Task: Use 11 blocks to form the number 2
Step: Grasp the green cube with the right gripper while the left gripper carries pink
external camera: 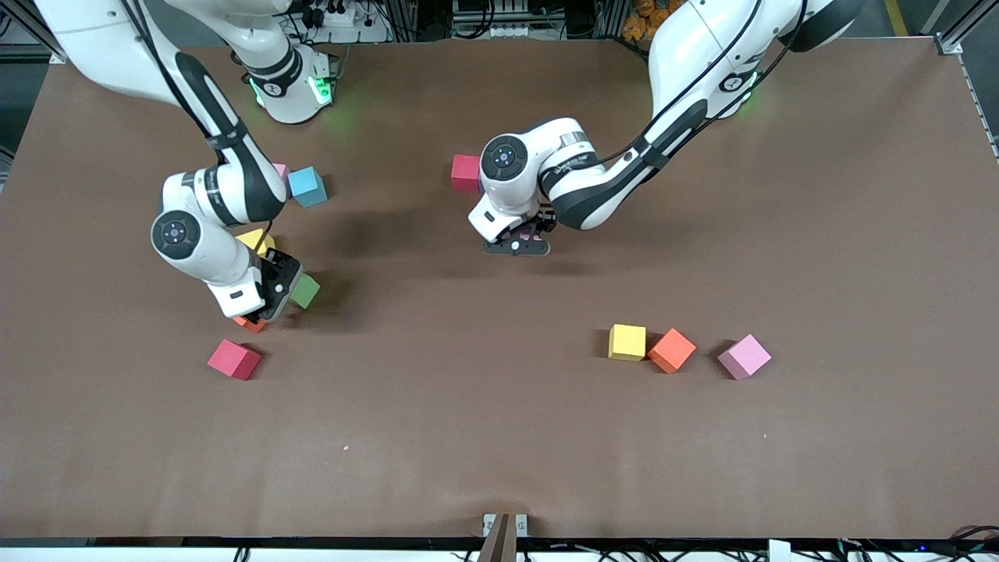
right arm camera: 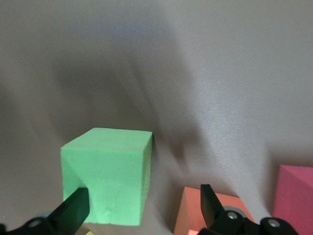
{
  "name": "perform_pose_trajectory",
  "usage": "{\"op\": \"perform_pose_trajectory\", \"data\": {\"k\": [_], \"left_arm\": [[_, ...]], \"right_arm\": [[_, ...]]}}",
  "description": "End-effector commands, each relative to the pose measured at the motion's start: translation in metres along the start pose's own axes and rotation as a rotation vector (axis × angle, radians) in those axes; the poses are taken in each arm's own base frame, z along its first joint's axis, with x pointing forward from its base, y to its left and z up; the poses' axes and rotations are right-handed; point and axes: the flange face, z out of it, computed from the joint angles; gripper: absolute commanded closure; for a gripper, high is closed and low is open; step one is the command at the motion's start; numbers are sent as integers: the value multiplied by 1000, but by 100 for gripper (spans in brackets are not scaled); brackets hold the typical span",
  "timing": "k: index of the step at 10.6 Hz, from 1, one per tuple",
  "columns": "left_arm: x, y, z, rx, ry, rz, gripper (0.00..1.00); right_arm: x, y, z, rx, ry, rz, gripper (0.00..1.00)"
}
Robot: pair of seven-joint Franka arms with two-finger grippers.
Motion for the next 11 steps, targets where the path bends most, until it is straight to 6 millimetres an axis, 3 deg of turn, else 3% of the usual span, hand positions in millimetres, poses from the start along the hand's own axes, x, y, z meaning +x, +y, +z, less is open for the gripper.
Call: {"op": "perform_pose_trajectory", "data": {"k": [1,4,11], "left_arm": [[-4,8,3,-1,-17,-36,54],[-8,13,7,-5,-18,-38,54],[-22,28,17,-12,-10,-16,54]], "right_arm": [[6,2,-8,15,11,-9,0],[12,10,-28,44,-14,-12,0],[18,-8,0,109,26,-1,0]]}}
